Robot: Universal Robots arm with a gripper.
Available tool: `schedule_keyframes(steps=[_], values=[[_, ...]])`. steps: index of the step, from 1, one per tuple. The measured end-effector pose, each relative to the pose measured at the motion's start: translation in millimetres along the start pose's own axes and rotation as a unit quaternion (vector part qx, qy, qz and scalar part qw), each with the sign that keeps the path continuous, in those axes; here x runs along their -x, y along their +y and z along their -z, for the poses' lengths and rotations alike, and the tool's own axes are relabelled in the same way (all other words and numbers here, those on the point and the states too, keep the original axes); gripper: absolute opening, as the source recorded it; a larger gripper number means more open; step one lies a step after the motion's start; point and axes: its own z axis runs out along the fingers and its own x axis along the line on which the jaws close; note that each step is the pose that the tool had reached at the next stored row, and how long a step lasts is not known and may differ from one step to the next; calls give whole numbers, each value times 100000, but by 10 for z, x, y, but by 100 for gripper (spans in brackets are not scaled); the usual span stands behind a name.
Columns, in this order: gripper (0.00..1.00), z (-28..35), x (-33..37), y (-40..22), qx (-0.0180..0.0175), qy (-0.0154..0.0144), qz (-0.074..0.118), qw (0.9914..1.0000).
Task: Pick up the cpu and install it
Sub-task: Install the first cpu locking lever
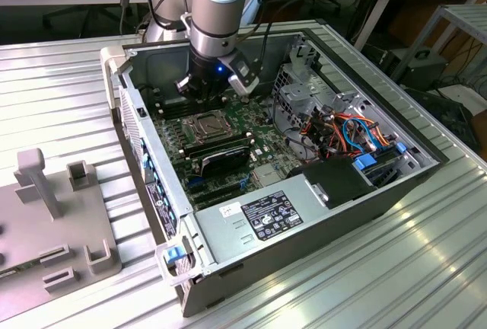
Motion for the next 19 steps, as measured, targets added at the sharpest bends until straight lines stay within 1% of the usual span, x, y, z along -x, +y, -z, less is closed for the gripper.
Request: schedule_keyframes(steps=[3,5,15,17,19], values=[[11,6,1,1,5,-5,-1,100000],[11,68,7,11,0,0,0,100000],[11,70,7,12,-21,3,6,100000],[11,74,8,12,-269,27,26,100000],[11,75,8,12,-701,45,62,99998]])
